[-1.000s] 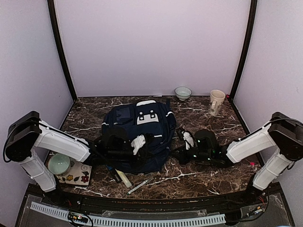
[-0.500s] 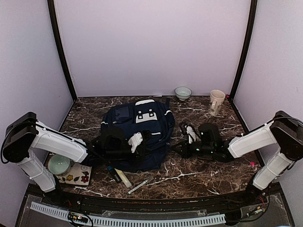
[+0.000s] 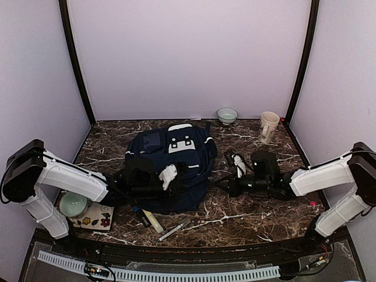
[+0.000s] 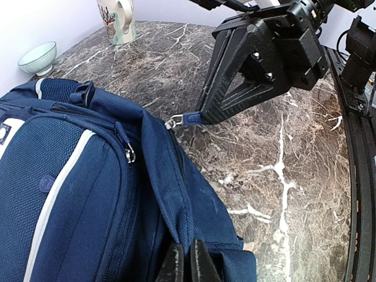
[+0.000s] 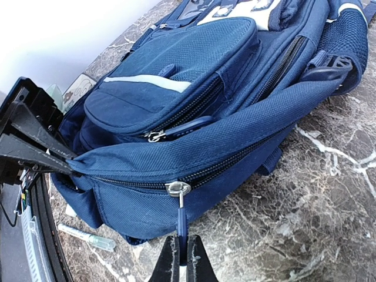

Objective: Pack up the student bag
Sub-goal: Zip the student bag into the largest pocket of the bag.

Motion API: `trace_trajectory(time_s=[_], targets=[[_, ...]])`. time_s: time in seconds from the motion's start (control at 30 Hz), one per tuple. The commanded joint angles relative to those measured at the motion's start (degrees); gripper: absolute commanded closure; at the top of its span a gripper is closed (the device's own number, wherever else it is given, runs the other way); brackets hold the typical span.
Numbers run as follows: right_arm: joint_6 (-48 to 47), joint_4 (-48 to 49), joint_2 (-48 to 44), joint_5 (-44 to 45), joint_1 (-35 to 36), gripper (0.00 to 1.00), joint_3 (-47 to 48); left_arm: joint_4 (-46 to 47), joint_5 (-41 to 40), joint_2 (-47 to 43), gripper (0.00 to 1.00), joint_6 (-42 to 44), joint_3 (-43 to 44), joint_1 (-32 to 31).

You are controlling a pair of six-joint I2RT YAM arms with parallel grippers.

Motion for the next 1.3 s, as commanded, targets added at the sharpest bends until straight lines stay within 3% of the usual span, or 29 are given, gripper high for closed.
trace_trajectory(time_s=[0.0,0.33,0.5,0.67,0.93,1.07,1.27], targets=[[-1.31,-2.11,-3.04,-0.24,0.67,1.0,-0.71,0.04,0.45,-0.47,1.0,-0.72,2.08,-0.31],[-4.07,-4.63,1.08,-0.89,4.2,1.0,3.7,-0.94,1.31,1.09,1.0,-0.36,3.95,-0.31],[-3.54,-1.06,3.12,-3.55,4.91,1.0,3.57,-0.75,1.77,2.11,1.0,-0.45,4.38,-0.31],[-2.7,-3.76,3.57,4.08,5.36,1.0,4.21,-0.66,1.55,2.02,1.0,-0.44,4.15,-0.31],[2.54,-6.23,1.95,16.76,-3.27,1.0,-0.03,-0.88,0.52,-0.55,1.0,-0.41,1.71,-0.31],[4.25,-5.42,5.72,16.98,-8.87,1.0,2.04,0.01,3.59,-1.84,1.0,-0.12,0.0,-0.31],[3.23,-4.76,12.57,15.31,-9.57,1.0,10.05,1.44,10.56,-3.74,1.0,0.18,-1.98,-0.31]])
